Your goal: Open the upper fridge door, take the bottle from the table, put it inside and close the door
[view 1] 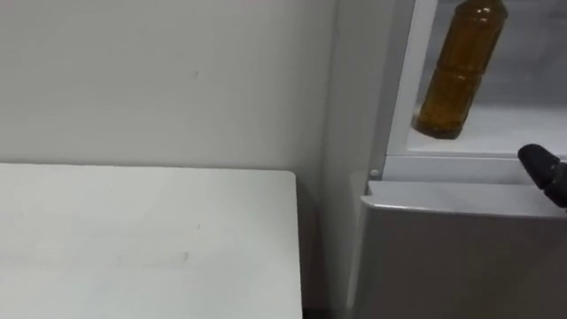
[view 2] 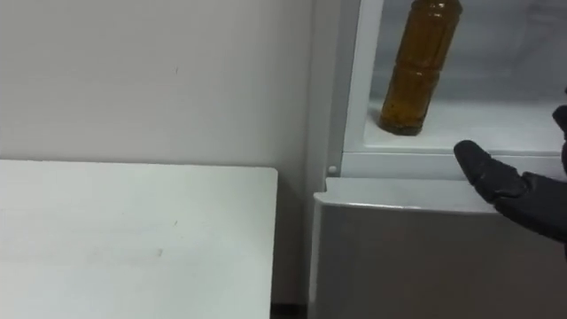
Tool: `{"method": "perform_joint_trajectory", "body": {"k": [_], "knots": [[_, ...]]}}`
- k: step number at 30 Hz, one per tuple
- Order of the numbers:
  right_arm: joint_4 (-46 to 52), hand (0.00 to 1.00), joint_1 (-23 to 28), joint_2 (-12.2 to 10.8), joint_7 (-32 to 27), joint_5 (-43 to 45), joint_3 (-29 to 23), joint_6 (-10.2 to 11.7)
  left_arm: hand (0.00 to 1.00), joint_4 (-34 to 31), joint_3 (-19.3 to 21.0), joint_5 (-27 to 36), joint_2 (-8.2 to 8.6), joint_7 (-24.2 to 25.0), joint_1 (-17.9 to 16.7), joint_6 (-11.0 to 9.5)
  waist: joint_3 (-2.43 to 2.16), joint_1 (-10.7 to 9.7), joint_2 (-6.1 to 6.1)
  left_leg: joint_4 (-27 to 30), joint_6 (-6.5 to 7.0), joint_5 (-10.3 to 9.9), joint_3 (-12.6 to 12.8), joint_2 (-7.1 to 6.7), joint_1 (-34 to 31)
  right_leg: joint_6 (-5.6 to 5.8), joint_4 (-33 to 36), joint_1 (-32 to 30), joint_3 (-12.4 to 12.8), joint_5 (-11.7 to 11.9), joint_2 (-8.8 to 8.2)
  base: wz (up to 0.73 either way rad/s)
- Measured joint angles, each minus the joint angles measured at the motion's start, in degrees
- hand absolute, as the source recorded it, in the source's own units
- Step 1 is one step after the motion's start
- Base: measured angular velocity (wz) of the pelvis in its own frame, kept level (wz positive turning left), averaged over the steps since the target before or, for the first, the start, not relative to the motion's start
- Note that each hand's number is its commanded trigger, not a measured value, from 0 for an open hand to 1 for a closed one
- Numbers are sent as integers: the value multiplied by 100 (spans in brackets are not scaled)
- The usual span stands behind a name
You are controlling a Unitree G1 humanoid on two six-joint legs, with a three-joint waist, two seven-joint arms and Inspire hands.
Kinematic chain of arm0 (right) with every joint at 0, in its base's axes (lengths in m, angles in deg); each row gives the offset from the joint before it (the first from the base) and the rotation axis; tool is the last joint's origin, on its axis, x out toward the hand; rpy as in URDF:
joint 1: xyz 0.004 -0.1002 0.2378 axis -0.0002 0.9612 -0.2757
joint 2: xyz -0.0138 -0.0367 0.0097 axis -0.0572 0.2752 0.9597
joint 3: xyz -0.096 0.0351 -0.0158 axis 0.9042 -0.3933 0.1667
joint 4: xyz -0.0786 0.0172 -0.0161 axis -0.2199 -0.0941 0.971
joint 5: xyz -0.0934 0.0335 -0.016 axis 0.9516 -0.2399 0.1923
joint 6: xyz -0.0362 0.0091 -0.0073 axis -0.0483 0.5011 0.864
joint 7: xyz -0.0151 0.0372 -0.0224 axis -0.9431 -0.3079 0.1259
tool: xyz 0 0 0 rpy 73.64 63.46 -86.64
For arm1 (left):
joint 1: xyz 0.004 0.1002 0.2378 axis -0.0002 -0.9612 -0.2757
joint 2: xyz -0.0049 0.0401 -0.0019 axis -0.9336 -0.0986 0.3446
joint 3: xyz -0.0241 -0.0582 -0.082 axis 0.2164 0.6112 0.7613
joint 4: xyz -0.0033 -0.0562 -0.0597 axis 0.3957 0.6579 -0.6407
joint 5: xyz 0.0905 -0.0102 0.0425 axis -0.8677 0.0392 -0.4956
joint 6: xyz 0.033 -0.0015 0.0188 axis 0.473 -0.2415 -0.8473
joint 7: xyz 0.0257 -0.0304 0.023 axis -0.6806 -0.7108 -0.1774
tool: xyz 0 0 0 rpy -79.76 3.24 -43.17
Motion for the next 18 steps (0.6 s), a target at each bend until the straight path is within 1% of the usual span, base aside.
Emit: {"method": "perform_joint_trajectory", "body": {"k": [1, 2, 4, 5, 6, 7, 8, 9, 11, 13, 15, 17, 18], "knots": [[0, 0, 65, -31, -11, 1, 0, 36, 0, -8, -31, -3, -1, 3, 18, -16, 3, -7, 16, 0, 1, -5, 8, 2, -1, 1, 32, -23, 27, -2, 3, -9], [2, 0, 153, -115, -34, 14, 0, 74, 0, -19, -43, -1, 0, 3, 24, -30, 0, -7, 23, 0, 5, -9, 28, 2, 6, 6, 60, -36, 54, -8, 10, -9], [3, 0, 289, -261, -101, 98, 0, 82, 0, -30, -44, -6, 1, 6, 33, -44, -12, -10, 31, -2, 7, -13, 60, 4, -1, 6, 86, -77, 98, -7, 12, -8], [1, 0, 396, -333, -187, 255, 2, 91, 0, -35, -53, -11, 0, -4, 58, -46, 1, -35, 55, -2, 14, -19, 60, 2, -7, 6, 107, -94, 96, -6, 13, -4], [1, 0, 438, -383, -218, 300, 10, 97, 0, -37, -75, -12, 0, -24, 60, -48, 0, -46, 60, -2, 19, -23, 60, 0, -8, 7, 114, -100, 95, -7, 18, 0], [2, 0, 518, -515, -308, 517, 10, 126, 0, -40, -141, -19, 1, -60, 61, -70, -4, -85, 76, 1, 26, -30, 60, -5, -13, 11, 119, -102, 94, -8, 22, 0], [-1, 0, 611, -593, -430, 730, 12, 168, 0, -47, -202, -19, 0, -75, 72, -90, 7, -96, 102, -1, 33, -37, 67, -10, -13, 18, 128, -106, 103, -10, 21, 0], [-14, 0, 648, -622, -490, 849, 15, 181, 0, -44, -231, -19, 0, -93, 91, -92, 12, -95, 91, -3, 36, -39, 71, -15, -8, 23, 141, -109, 111, -12, 17, -5], [-156, 0, 684, -734, -710, 1281, 18, 193, 0, 14, -356, -18, 5, -177, 141, -109, 18, -96, 124, -21, 47, -45, 122, -25, 9, 30, 169, -113, 159, -16, 12, -10], [-252, 0, 728, -746, -883, 1393, 18, 197, 0, 53, -369, -12, 19, -232, 187, -119, 9, -96, 153, -22, 51, -48, 146, -28, 15, 34, 177, -123, 192, -18, 12, -9], [-276, 0, 834, -782, -1049, 1394, 16, 197, 0, 77, -368, -12, 20, -300, 184, -143, 9, -128, 157, -22, 51, -48, 149, -27, 18, 35, 173, -127, 199, -18, 15, -2], [-510, 0, 880, -907, -1300, 1569, 24, 311, 0, 193, -373, -95, 27, -334, 189, -147, 5, -133, 169, -17, 51, -48, 161, -27, 33, 35, 163, -112, 213, -18, 15, 0], [-597, 0, 904, -933, -1359, 1587, 25, 332, 0, 195, -377, -108, 32, -335, 182, -143, 6, -141, 165, -14, 51, -48, 162, -27, 50, 35, 159, -110, 213, -17, 13, 0]]}}
